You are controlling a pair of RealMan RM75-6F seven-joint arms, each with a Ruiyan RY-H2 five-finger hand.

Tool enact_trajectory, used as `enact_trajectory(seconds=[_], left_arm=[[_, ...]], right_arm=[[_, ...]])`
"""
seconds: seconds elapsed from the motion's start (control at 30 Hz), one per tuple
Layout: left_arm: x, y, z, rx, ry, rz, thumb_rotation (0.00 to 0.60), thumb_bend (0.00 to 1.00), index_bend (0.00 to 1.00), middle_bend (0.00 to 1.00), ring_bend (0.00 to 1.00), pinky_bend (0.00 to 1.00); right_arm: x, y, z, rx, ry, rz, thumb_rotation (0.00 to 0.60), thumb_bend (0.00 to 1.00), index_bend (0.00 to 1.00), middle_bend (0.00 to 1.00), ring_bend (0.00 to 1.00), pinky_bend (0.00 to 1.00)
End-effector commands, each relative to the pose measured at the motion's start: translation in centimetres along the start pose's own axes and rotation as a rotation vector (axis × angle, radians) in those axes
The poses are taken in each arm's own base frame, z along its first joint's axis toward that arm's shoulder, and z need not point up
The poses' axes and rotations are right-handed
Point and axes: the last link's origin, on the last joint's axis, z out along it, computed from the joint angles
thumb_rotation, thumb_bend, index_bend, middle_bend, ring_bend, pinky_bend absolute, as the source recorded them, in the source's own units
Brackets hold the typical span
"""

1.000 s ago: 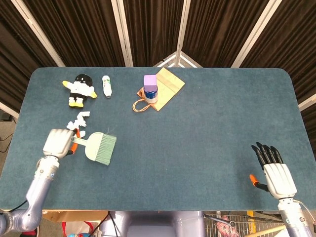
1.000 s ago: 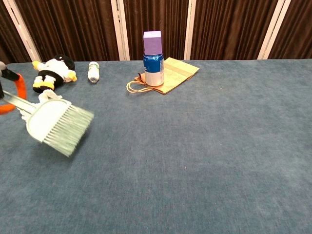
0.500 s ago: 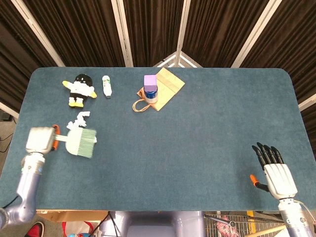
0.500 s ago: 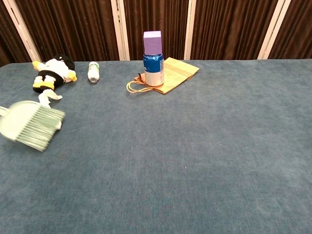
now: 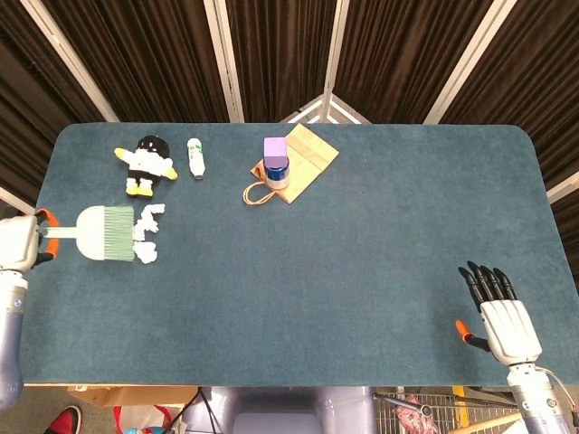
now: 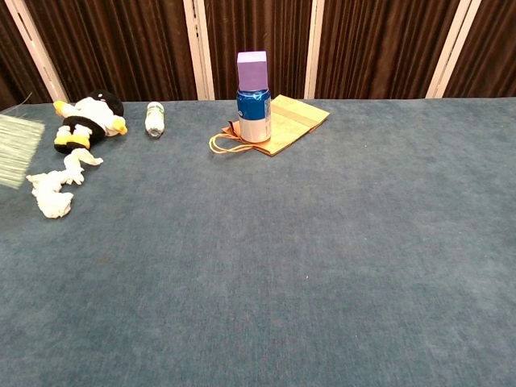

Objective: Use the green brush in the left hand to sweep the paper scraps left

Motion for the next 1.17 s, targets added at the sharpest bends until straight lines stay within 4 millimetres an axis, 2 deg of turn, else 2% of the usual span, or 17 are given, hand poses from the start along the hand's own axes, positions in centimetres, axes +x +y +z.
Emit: enact_trajectory(seconds=[0.03,0.23,0.33,0.4,0.5,0.53,0.6,0.67,0.73,0.77,0.8,0.87,0.9,1.0,1.07,1.17], left_arm=[[-0.2,3.1,-2.9,-0.119,-0.030,-0.102,0.600,0.65,0.78,1.00,1.00,1.00],[-2.8,8.3,-6.9,-0.261,-0.141,-0.175,0.600,0.63,0.73,1.00,1.00,1.00],[-4.4,10.3,-8.4,-0.311,-0.188,-0.168,0.600,0.55,0.67,1.00,1.00,1.00],[-5.3,11.2,-9.1,-0.325,-0.203,-0.164,0.600,0.48,0.62,1.00,1.00,1.00],[-6.8,11.8,-9.9,-0.324,-0.235,-0.152,0.600,0.21,0.49,1.00,1.00,1.00],[-7.1,11.8,-10.1,-0.321,-0.242,-0.146,0.600,0.16,0.45,1.00,1.00,1.00],[-7.4,11.4,-10.2,-0.310,-0.247,-0.129,0.600,0.06,0.34,0.99,0.98,1.00],[-7.4,10.7,-10.3,-0.296,-0.240,-0.110,0.600,0.02,0.21,0.89,0.90,0.95],[-6.9,9.5,-10.5,-0.278,-0.220,-0.119,0.600,0.01,0.09,0.70,0.75,0.83],[-6.6,8.9,-10.6,-0.271,-0.211,-0.133,0.600,0.01,0.03,0.56,0.64,0.73],[-6.1,8.0,-10.8,-0.264,-0.195,-0.147,0.600,0.01,0.01,0.45,0.56,0.65],[-5.3,6.5,-11.3,-0.262,-0.155,-0.162,0.600,0.01,0.00,0.19,0.31,0.45],[-4.9,5.5,-11.6,-0.267,-0.125,-0.165,0.600,0.01,0.00,0.10,0.21,0.37],[-3.9,3.2,-12.5,-0.292,-0.037,-0.138,0.600,0.01,0.00,0.00,0.05,0.22],[-3.5,2.0,-13.0,-0.305,0.013,-0.109,0.600,0.01,0.00,0.00,0.01,0.14],[-3.3,0.5,-13.8,-0.315,0.059,-0.087,0.600,0.01,0.00,0.00,0.00,0.07]], right_arm=[[0.0,0.0,0.0,0.000,-0.001,0.002,0.600,0.32,0.00,0.00,0.00,0.01],[0.1,0.1,-0.1,-0.003,0.002,0.003,0.600,0.32,0.00,0.00,0.00,0.01],[0.2,0.2,-0.1,-0.007,0.005,0.006,0.600,0.32,0.00,0.00,0.00,0.01],[0.2,0.2,-0.1,-0.007,0.003,0.006,0.600,0.32,0.00,0.00,0.00,0.01],[0.2,0.2,-0.1,-0.007,0.005,0.005,0.600,0.32,0.00,0.00,0.00,0.01],[0.2,0.2,-0.2,-0.008,0.006,0.006,0.600,0.32,0.00,0.00,0.00,0.01],[0.3,0.3,-0.2,-0.011,0.008,0.007,0.600,0.32,0.00,0.00,0.00,0.01],[0.4,0.4,-0.2,-0.014,0.009,0.007,0.600,0.32,0.00,0.00,0.00,0.01],[0.4,0.5,-0.2,-0.015,0.007,0.006,0.600,0.32,0.00,0.00,0.00,0.01],[0.4,0.5,-0.2,-0.015,0.007,0.004,0.600,0.32,0.00,0.00,0.00,0.01],[0.4,0.5,-0.2,-0.014,0.006,0.002,0.600,0.32,0.00,0.00,0.00,0.01],[0.3,0.5,-0.2,-0.013,0.005,0.000,0.600,0.32,0.00,0.00,0.00,0.01],[0.3,0.5,-0.1,-0.012,0.005,-0.003,0.600,0.32,0.00,0.00,0.00,0.01],[0.3,0.4,-0.1,-0.009,0.004,-0.007,0.600,0.32,0.00,0.00,0.00,0.01],[0.3,0.4,-0.1,-0.005,0.006,-0.014,0.600,0.32,0.00,0.00,0.00,0.01],[0.4,0.3,-0.2,-0.002,0.015,-0.018,0.600,0.32,0.00,0.00,0.00,0.01]])
